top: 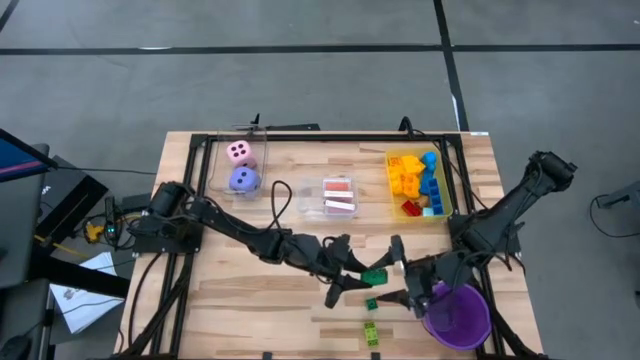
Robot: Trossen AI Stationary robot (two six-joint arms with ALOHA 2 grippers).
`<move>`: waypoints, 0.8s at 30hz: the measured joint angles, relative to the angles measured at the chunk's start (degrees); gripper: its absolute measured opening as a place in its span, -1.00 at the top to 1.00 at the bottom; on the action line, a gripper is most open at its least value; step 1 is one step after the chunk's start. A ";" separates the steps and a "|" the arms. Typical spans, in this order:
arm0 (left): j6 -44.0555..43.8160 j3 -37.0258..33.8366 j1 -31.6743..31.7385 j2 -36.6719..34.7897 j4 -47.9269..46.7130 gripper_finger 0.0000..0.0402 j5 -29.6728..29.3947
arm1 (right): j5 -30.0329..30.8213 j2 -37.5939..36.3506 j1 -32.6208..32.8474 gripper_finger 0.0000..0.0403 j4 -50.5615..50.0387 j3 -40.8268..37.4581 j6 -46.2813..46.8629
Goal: Pick & Place Toys
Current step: Put the green game piece into the yellow bin
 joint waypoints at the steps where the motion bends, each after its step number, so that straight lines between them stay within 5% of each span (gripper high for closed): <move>1: 0.00 0.00 -0.21 0.00 0.42 0.32 0.42 | 0.11 0.36 -0.27 -0.65 0.31 0.08 -0.82; 17: -0.04 0.02 -0.90 0.00 1.39 0.32 1.02 | 6.16 0.54 -0.03 -0.65 -0.85 0.92 -1.23; 24: -0.03 0.04 -0.89 0.00 1.37 0.30 0.97 | 6.11 0.56 -0.01 -0.43 -1.05 0.92 -1.20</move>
